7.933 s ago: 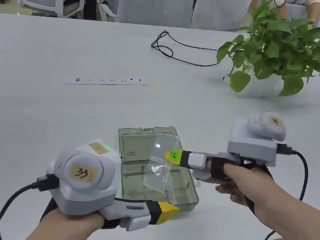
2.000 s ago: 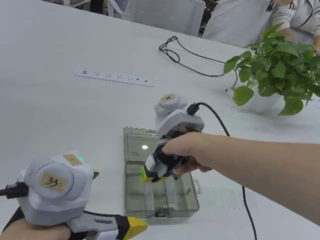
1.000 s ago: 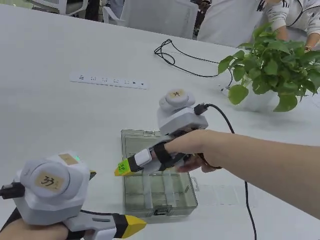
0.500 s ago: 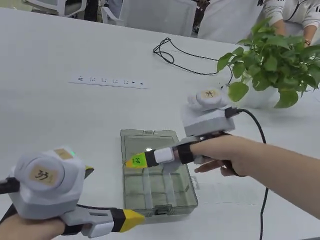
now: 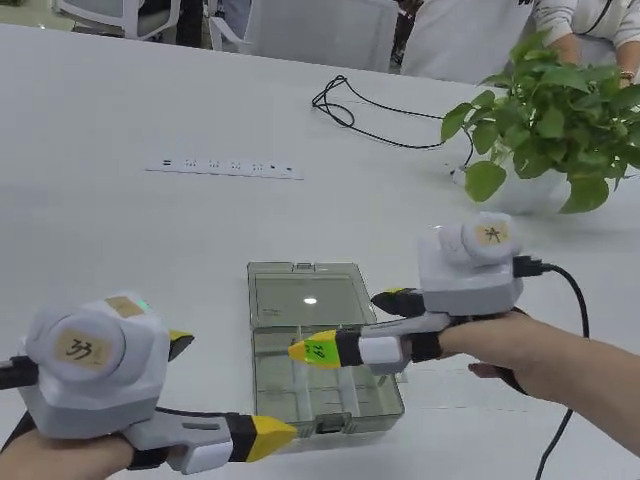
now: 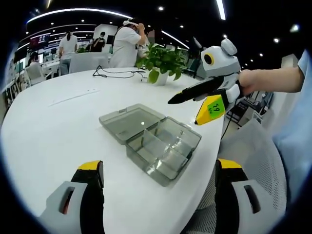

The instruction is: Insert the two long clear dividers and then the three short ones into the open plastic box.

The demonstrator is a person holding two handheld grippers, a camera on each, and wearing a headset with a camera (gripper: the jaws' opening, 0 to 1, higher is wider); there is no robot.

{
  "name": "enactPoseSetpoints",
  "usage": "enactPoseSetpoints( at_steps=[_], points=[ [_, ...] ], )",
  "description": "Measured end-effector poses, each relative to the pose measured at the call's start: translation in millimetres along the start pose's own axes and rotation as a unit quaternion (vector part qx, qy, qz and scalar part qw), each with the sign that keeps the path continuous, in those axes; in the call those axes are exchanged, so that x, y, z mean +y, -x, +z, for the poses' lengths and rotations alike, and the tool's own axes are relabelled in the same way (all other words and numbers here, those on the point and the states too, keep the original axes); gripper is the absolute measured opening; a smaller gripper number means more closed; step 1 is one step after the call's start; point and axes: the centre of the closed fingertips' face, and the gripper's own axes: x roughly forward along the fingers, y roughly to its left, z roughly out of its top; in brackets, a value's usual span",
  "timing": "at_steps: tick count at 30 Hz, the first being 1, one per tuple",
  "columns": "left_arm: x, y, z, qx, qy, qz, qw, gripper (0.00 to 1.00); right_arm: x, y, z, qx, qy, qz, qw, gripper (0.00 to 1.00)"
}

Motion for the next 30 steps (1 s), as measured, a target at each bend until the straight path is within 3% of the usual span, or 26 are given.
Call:
enactPoseSetpoints(
  at_steps=[3, 7, 20, 30],
  points=[
    [-0.6, 0.2, 0.1, 0.001, -0.001, 0.001, 1.0000, 0.97, -4.0, 8.1, -1.2, -0.023, -0.007, 0.005, 0.9997, 1.00],
    [-0.4, 1.6, 0.3, 0.000, 0.001, 0.005, 1.0000, 0.97, -6.9, 24.2, 1.6, -0.066, 0.015, 0.016, 0.9976, 1.00],
    [3.8, 6.2, -0.1, -0.007, 0.019, 0.019, 0.9996, 0.98, -41.5, 70.0, -38.9, -0.068, 0.014, -0.011, 0.9976, 1.00],
    [4.2, 16.3, -0.9, -0.009, 0.009, 0.034, 0.9993, 0.98, -68.3, 102.8, -62.8, -0.071, 0.005, -0.031, 0.9970, 1.00]
  ],
)
